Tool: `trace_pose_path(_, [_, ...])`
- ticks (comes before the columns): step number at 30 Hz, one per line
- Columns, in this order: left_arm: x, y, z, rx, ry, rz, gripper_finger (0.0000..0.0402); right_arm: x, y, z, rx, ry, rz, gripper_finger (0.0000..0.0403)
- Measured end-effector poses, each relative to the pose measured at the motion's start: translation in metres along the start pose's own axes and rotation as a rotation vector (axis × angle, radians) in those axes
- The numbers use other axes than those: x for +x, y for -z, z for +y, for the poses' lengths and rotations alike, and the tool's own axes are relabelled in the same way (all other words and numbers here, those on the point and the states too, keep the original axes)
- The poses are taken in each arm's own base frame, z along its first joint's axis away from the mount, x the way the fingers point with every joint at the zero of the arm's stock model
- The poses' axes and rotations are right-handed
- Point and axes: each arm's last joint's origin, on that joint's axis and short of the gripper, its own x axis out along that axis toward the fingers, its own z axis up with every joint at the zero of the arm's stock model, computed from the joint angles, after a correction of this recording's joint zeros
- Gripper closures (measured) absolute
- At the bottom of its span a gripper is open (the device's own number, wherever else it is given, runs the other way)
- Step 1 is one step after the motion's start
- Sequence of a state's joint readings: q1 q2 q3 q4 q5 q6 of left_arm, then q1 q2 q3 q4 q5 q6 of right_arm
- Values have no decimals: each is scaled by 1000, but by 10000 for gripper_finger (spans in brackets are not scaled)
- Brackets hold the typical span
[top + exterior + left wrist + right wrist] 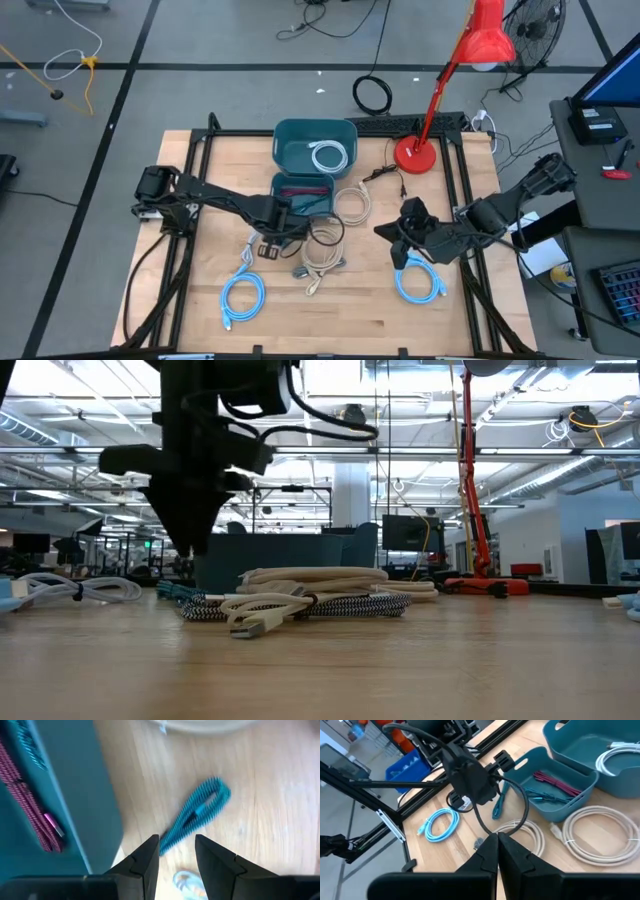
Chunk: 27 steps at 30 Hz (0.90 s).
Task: Pick & Place USB Port
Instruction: Put the blue charger cable into the bottom blue bin
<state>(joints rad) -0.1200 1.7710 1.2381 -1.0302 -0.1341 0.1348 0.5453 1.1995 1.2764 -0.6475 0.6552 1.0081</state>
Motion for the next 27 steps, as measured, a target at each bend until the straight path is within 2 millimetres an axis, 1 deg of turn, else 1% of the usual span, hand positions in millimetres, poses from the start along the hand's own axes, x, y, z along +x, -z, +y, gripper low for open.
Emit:
trace_pose_path(3, [0, 2, 0, 76, 8, 24, 270, 5, 5, 0, 22, -25, -12, 403])
trace_pose_path(8, [1, 1, 1, 217, 8, 16, 270, 11, 11, -1, 45, -52, -26, 403])
trace_pose_path(12, [4, 3, 5, 251, 32, 14, 270, 9, 9, -2, 60, -64, -35, 403])
trace_pose_path(20, [21, 16, 3, 299, 64, 80, 270, 9, 9, -2, 61, -66, -36, 403])
trace_pose_path(27, [29, 14, 3, 292, 11, 37, 270, 9, 9, -2, 57, -66, -36, 403])
